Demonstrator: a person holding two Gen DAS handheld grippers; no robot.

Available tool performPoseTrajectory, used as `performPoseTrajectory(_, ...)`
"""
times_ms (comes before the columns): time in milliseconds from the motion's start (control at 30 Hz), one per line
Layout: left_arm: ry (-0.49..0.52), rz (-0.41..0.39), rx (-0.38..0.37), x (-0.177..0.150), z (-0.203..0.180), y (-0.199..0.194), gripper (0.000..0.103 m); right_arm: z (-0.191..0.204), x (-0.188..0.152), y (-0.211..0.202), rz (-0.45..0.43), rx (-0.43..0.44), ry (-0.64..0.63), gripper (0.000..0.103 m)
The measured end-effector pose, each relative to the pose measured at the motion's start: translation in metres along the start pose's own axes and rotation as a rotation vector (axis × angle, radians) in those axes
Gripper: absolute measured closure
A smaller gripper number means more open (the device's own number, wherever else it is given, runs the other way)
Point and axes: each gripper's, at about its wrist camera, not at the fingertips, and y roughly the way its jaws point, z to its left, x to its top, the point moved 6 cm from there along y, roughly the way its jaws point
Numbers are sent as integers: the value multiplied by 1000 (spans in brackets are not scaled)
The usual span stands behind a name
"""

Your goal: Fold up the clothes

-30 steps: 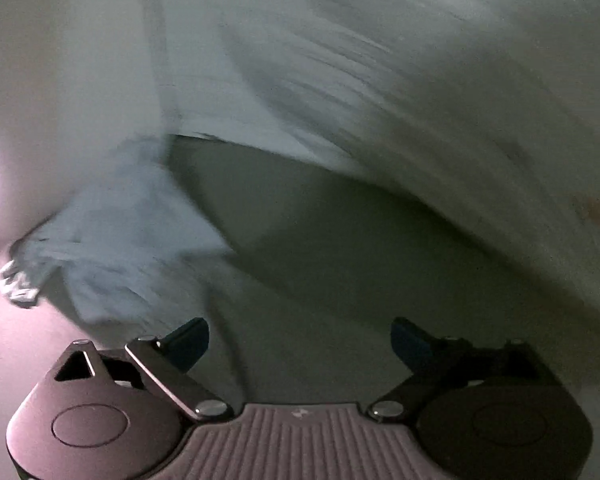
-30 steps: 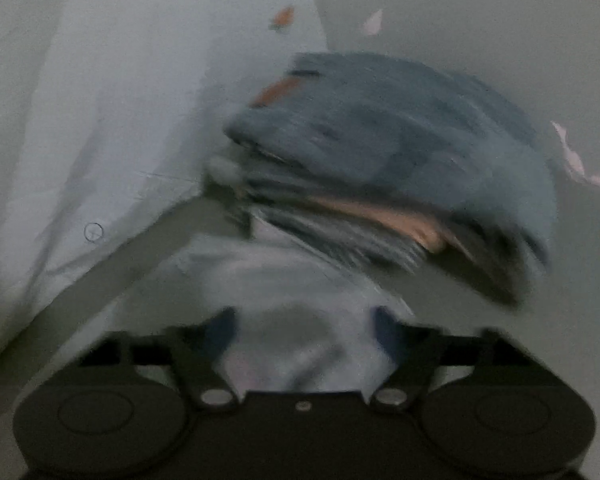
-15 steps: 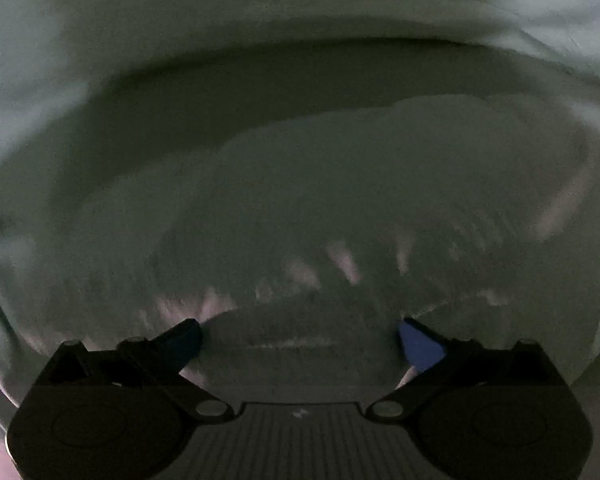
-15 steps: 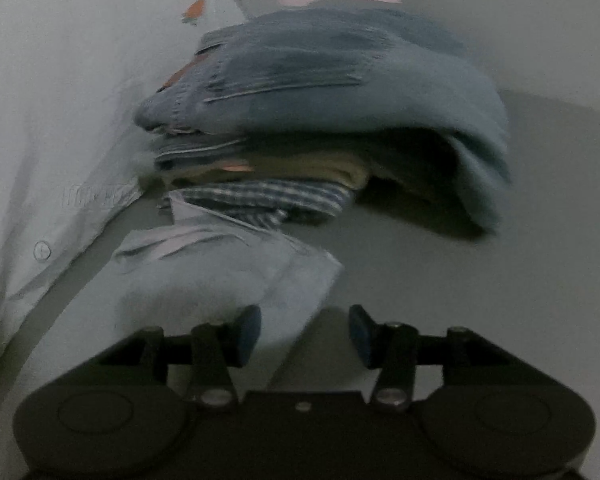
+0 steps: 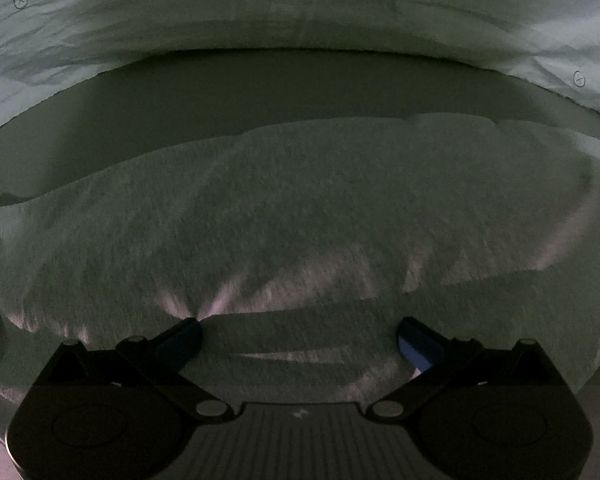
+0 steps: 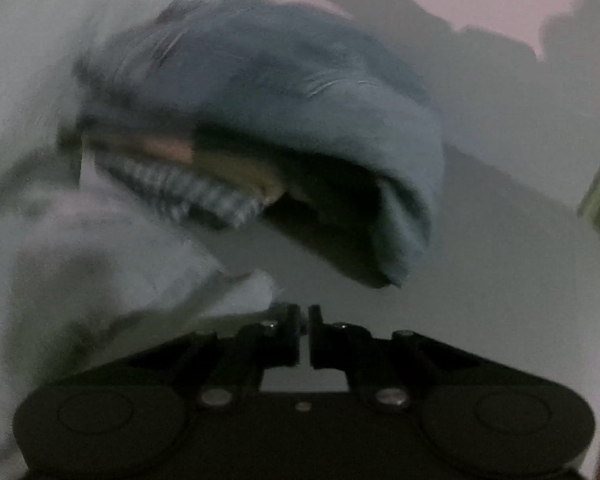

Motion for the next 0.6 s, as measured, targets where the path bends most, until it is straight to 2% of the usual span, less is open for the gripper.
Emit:
performPoseTrajectory(67,0,-7,0,1,0,-1,0,-2,4,-12,-27,107,87,90)
performPoseTrajectory(167,0,-19,1,1,-1,-3,0,13,7,-25,-64,231,111,83)
performPoseTrajectory(233,-1,-25,2,-1,-3,-5,0,27,7,-23,-46,300,137,69)
performPoseTrajectory(267,0,-28,2,-1,-3,-5,0,33,6,-17,-20,319,157,68)
performPoseTrajectory(367,-1,-34,2,-1,-2,-6,0,46,3,-2,23,275,171,65)
performPoseTrajectory(400,-1,-38,3,-1,-1,-6,0,48,1,3,41,236,170,58)
performPoseTrajectory(467,-2,-44,3,-1,-1,-6,0,52,3,8,24,233,187,54)
performPoseTrajectory(500,-2,-48,3,-2,-1,-5,0,54,5,8,17,247,189,69)
performPoseTrajectory(533,-2,-50,3,-2,-1,-5,0,57,7,10,26,286,183,98)
performPoseTrajectory(600,-1,-44,3,0,-1,-4,0,63,13,9,20,336,170,102)
